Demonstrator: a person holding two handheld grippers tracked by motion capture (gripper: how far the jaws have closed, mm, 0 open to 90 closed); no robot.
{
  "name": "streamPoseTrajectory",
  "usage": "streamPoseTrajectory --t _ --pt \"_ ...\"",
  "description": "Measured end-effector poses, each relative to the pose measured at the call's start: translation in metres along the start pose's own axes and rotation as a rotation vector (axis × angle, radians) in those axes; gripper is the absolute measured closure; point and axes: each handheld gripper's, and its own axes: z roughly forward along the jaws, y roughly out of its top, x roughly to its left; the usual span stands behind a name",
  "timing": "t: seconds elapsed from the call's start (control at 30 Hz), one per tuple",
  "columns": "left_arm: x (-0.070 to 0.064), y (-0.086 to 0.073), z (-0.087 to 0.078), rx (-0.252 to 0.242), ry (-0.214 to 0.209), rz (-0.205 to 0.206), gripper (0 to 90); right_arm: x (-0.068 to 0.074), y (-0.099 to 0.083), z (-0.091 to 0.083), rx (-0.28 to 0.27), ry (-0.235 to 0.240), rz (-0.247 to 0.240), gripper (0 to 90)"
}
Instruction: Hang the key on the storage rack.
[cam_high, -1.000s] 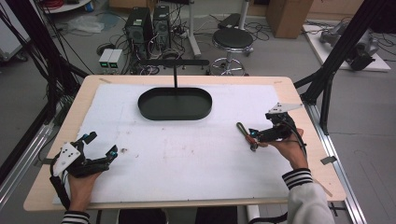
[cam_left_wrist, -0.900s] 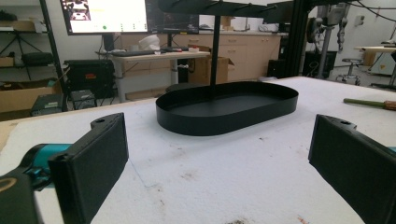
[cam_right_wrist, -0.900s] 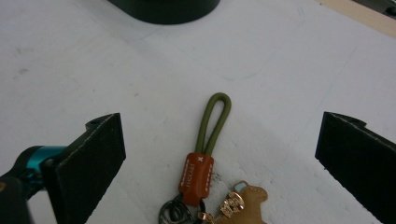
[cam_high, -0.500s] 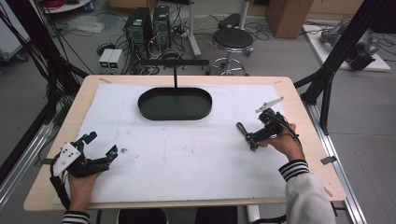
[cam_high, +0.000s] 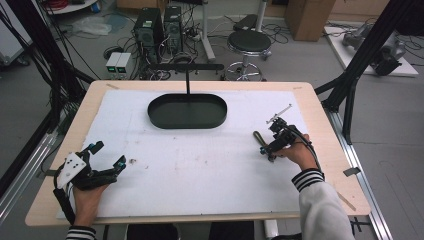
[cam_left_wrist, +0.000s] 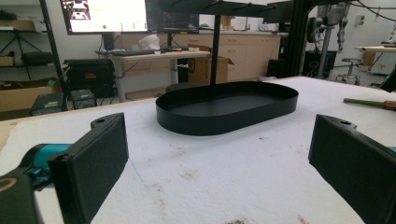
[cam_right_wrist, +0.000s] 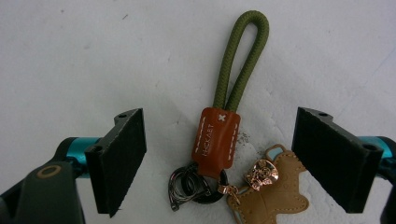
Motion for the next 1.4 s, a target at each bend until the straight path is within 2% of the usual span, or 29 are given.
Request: streamPoseTrajectory --t 0.1,0.17,0.2,0.27,0.37,0.53,0.57,0.63,0.7,0.83,0.9,1.1,1.4 --pt "0.000 0.000 0.000 0.000 0.000 -0.001 5.3 0.000 0.001 0.001 0.010 0.003 0.007 21.4" --pt "0.000 0.000 0.000 0.000 -0.001 -0.001 5.3 0.000 0.002 0.002 0.031 0.003 0.006 28.1" --pt "0.000 0.000 0.000 0.000 -0.001 -0.001 5.3 0.000 0.002 0.002 0.031 0.003 0.006 28.1" --pt "0.000 0.000 0.000 0.001 -0.001 -0.001 5.3 0.000 0.002 0.003 0.053 -0.003 0.018 36.9" --pt "0.000 0.000 0.000 0.001 -0.001 -0.002 5.3 0.000 0.002 0.004 0.069 -0.004 0.027 40.1" --pt "0.000 0.000 0.000 0.001 0.000 -0.001 5.3 -0.002 0.002 0.007 0.091 -0.004 0.050 50.8" --pt "0.000 0.000 0.000 0.002 -0.001 0.000 5.3 -0.002 0.002 0.007 0.091 -0.004 0.050 50.8" --pt "0.000 0.000 0.000 0.002 -0.001 0.000 5.3 -0.003 0.003 0.008 0.094 0.007 0.049 57.3" --pt "0.000 0.000 0.000 0.000 0.000 -0.001 5.3 -0.002 0.003 0.009 0.102 0.007 0.049 60.1" --pt "0.000 0.000 0.000 0.001 -0.001 0.000 5.3 0.000 0.004 0.011 0.123 -0.007 0.033 66.4" --pt "0.000 0.000 0.000 0.001 -0.001 -0.001 5.3 0.001 0.005 0.011 0.129 -0.010 0.041 71.1" --pt "0.000 0.000 0.000 0.000 0.000 -0.001 5.3 0.002 0.007 0.010 0.135 -0.018 0.039 73.6" --pt "0.000 0.000 0.000 -0.001 0.001 -0.005 5.3 0.001 0.006 0.004 0.082 -0.006 0.036 74.6"
